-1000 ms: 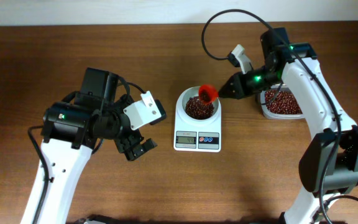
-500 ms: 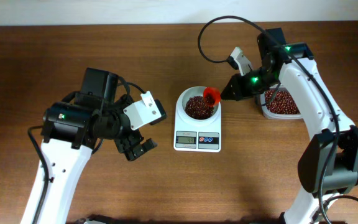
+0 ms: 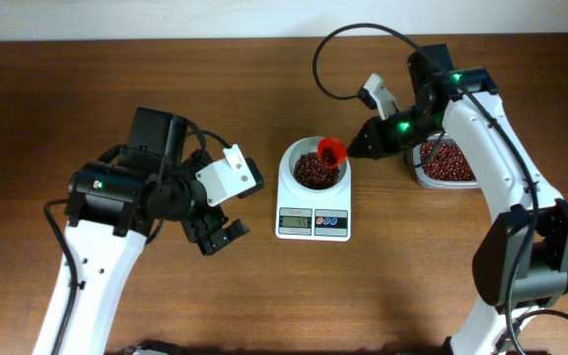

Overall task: Scoop and weigh 50g on scale
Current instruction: 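Tilt the red scoop slowly to pour beans into the bowl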

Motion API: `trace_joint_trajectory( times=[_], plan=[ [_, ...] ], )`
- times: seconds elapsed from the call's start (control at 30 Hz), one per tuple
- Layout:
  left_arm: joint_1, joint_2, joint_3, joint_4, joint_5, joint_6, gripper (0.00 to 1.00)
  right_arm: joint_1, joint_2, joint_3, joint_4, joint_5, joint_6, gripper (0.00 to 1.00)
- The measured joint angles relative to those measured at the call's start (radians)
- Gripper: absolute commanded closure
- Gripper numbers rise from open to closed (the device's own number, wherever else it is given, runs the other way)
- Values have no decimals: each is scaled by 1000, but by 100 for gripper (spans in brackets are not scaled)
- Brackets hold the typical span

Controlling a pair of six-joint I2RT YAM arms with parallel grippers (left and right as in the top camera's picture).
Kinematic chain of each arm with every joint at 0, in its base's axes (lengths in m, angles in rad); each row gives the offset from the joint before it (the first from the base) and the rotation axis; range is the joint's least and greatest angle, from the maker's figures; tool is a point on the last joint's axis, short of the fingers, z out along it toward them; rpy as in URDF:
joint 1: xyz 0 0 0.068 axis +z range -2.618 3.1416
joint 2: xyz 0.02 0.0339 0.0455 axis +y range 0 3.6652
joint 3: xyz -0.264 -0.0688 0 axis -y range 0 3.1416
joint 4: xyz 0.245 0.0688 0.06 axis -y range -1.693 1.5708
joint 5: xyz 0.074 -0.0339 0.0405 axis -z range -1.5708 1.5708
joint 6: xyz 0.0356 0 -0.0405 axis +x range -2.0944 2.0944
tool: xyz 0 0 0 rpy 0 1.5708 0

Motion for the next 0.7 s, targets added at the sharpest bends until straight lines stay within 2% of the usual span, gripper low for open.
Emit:
trace_joint_trajectory(
  times=[0.7],
  plan=[
    [0, 0, 0, 0, 0, 0, 1, 0, -1, 0, -3, 17, 16, 96]
  ],
)
